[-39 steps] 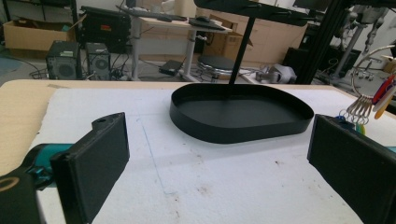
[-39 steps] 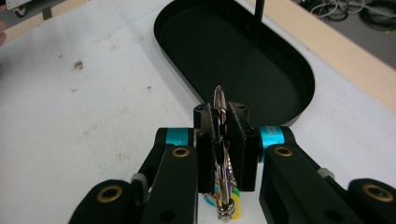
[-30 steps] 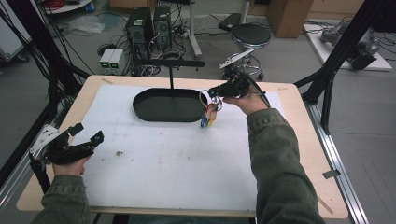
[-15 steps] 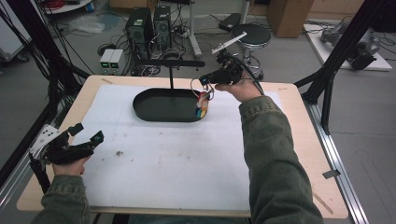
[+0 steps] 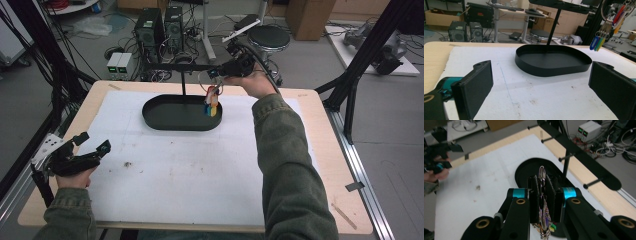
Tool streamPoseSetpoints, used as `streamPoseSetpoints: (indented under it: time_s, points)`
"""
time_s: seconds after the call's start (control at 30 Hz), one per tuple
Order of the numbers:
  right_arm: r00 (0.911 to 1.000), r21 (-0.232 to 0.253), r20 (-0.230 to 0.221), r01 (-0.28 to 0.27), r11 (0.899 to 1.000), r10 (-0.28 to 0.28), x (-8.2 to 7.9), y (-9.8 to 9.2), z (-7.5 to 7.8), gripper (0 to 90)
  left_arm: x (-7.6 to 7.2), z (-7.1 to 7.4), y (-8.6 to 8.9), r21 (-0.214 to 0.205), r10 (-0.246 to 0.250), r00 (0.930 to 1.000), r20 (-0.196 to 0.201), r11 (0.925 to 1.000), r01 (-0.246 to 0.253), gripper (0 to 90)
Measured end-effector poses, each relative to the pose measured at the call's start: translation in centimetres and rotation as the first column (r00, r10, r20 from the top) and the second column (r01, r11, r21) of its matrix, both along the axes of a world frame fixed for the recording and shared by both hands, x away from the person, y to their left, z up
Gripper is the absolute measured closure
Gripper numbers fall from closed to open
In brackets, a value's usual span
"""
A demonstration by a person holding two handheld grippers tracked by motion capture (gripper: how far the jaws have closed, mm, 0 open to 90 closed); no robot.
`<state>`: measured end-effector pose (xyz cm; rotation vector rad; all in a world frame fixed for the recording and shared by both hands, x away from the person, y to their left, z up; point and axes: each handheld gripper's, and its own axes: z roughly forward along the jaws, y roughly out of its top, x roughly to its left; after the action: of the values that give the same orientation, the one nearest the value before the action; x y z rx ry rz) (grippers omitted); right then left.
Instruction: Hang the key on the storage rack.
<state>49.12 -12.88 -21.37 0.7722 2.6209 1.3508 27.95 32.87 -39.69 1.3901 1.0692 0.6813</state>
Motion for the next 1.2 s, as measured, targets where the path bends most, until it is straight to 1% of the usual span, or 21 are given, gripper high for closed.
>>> streamPoseSetpoints:
  time_s: [0.1,0.17,0.2,0.3,0.33,0.37,0.43,0.47,0.53,0.63,0.73,0.83,0.9,0.93,1.13,1.17,1.2]
  points:
    - [1.0,0.017,0.0,0.006,1.0,-0.006,0.3,0.0,0.0,82.1,0.0,0.0,0.0,-0.001,0.0,1.0,0.0,1.0,0.0,6.0]
    - [1.0,0.019,-0.001,0.008,1.0,-0.008,0.4,-0.1,-0.1,82.1,-0.1,0.0,0.0,-0.001,-0.001,1.0,0.0,1.0,0.001,6.0]
    - [0.9998,0.026,0.0,0.02,0.999,-0.02,0.7,-0.3,-0.2,82.1,0.0,0.0,0.0,-0.003,-0.002,1.0,0.0,1.0,0.002,6.0]
    - [0.9996,0.035,-0.003,0.026,0.999,-0.026,1.1,-0.4,-0.3,82.0,0.0,0.0,0.0,-0.01,-0.001,1.0,0.001,0.9999,0.001,6.0]
    - [0.9995,0.039,-0.005,0.033,0.999,-0.032,1.4,-0.5,-0.4,82.0,0.0,0.0,0.0,-0.012,-0.001,1.0,0.0,0.9999,0.001,6.0]
    - [0.9987,0.041,-0.016,0.049,0.998,-0.048,2.1,-0.6,-0.6,82.0,0.1,0.0,0.0,-0.015,0.0,1.0,0.002,0.9999,0.0,6.0]
    - [0.9985,0.036,-0.018,0.053,0.998,-0.052,2.3,-0.6,-0.7,82.0,0.1,0.0,0.0,-0.017,0.0,1.0,0.001,0.9999,0.0,6.0]
    - [0.9982,0.027,-0.025,0.055,0.998,-0.054,2.9,-0.5,-0.8,82.0,0.1,0.0,0.1,-0.018,0.001,1.0,0.001,0.9998,-0.001,6.0]
    - [0.998,0.023,-0.03,0.056,0.998,-0.055,3.2,-0.3,-0.8,82.0,0.1,0.0,0.1,-0.018,0.0,1.0,-0.001,0.9998,0.0,6.0]
    - [0.9975,0.016,-0.023,0.066,0.998,-0.066,3.5,0.0,-1.1,81.9,0.1,0.0,0.1,-0.019,0.0,1.0,-0.001,0.9998,0.0,6.0]
    - [0.9965,0.008,-0.028,0.079,0.997,-0.079,3.8,0.2,-1.4,82.0,0.1,0.0,0.1,-0.018,-0.001,1.0,-0.001,0.9998,0.001,6.0]
    - [0.9933,0.005,-0.032,0.111,0.994,-0.111,4.5,0.1,-2.0,81.9,0.0,0.0,0.1,-0.017,-0.002,1.0,-0.002,0.9998,0.002,6.0]
    - [0.9926,0.003,-0.034,0.117,0.993,-0.117,4.6,0.1,-2.1,82.0,0.0,0.0,0.1,-0.019,-0.003,1.0,-0.003,0.9998,0.003,6.0]
    - [0.9901,-0.001,-0.041,0.134,0.991,-0.134,5.0,0.0,-2.4,82.0,0.0,0.0,0.1,-0.019,-0.003,1.0,-0.003,0.9998,0.003,6.0]
    - [0.9858,0.011,-0.064,0.156,0.988,-0.155,5.9,-0.5,-3.6,82.0,0.0,0.0,0.1,-0.018,-0.002,1.0,-0.002,0.9998,0.002,6.0]
    - [0.9858,0.011,-0.064,0.156,0.988,-0.155,5.9,-0.5,-3.6,82.0,0.0,0.0,0.1,-0.018,-0.002,1.0,-0.003,0.9998,0.002,6.0]
    - [0.9841,0.014,-0.071,0.164,0.986,-0.163,6.1,-0.7,-3.8,81.9,0.0,0.0,0.1,-0.019,0.0,1.0,-0.004,0.9998,0.0,6.0]
